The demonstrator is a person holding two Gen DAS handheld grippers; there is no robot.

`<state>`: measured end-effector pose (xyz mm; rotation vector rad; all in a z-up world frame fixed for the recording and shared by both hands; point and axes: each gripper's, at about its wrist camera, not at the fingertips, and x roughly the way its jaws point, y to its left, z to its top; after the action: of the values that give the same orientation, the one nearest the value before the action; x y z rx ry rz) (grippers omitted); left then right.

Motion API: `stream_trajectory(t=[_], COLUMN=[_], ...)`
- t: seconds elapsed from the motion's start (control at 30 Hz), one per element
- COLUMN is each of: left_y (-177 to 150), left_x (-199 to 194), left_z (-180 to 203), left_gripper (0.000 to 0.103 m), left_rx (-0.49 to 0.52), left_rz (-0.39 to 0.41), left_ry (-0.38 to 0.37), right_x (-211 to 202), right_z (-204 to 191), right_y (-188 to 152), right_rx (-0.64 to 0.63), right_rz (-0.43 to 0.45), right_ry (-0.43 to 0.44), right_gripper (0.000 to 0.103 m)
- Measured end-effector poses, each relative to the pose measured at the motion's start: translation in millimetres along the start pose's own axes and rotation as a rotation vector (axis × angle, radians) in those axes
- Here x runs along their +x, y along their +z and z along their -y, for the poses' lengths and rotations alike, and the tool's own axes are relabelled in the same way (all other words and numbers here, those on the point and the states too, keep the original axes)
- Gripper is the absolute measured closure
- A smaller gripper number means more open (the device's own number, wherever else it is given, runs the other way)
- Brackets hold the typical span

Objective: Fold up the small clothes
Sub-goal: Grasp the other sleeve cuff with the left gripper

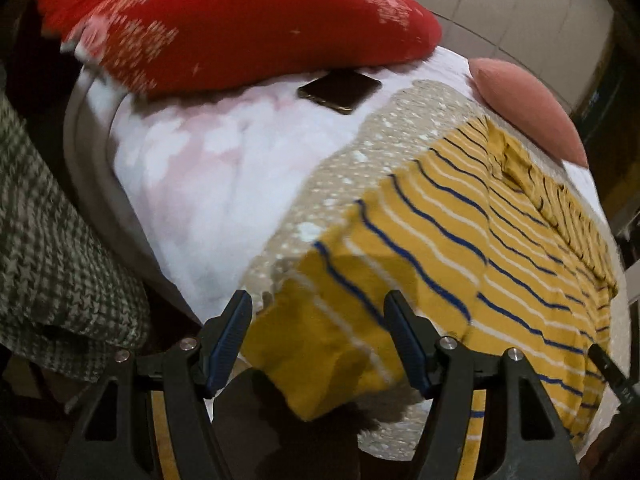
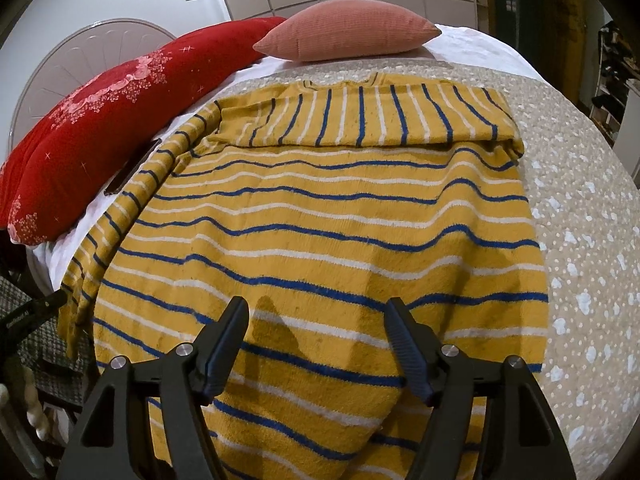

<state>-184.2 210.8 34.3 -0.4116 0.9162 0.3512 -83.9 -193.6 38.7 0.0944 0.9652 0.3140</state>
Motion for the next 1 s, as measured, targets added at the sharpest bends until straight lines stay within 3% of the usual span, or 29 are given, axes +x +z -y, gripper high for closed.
stream_trajectory(t=[0.1, 0.23, 0.3, 0.47, 0.6, 0.73, 0.8, 0.83, 0.9, 1.0], left_y=[-4, -8, -9, -14, -20, -27, -28, -27, -19, 10], left_x=[-2, -6, -3, 11, 22, 41, 45, 44, 35, 6], left_z=[-4, -11, -28, -62, -57, -42, -47, -50, -59, -68], left_gripper=[0.035, 0.035, 0.034, 0.033, 0.028, 0.029, 0.056, 0.064, 0.094, 0.096], left_rx=[0.009, 0.031, -0.027, -0.161, -0.140, -0.111, -0.181, -0.211, -0.262, -0.250], left_rz=[0.010, 0.026, 0.014, -0.026, -0.046, -0.108, -0.137, -0.144, -0.146, -0.059], left_ry=[-0.057, -0.030, -0.043, -0.169, -0.269, -0.261, -0.337, -0.352, -0.377, -0.319], right_x=[1, 0, -1, -1, 0, 0, 0, 0, -1, -4], right_z=[-2, -3, -2, 0, -2, -4, -5, -6, -8, -11], right_y=[-2, -4, -5, -7, -8, -8, -7, -8, -8, -7], right_rx=[-0.008, -0.017, -0.017, -0.008, -0.016, -0.021, -0.024, -0.027, -0.040, -0.054], right_rz=[0.001, 0.002, 0.006, 0.008, 0.008, 0.006, 0.006, 0.006, 0.006, 0.007], right_ry=[-0.002, -0.005, 0.003, 0.008, 0.002, -0.007, -0.012, -0.015, -0.022, -0.026], right_gripper=[0.026, 0.025, 0.025, 0.025, 0.024, 0.024, 0.024, 0.024, 0.024, 0.025])
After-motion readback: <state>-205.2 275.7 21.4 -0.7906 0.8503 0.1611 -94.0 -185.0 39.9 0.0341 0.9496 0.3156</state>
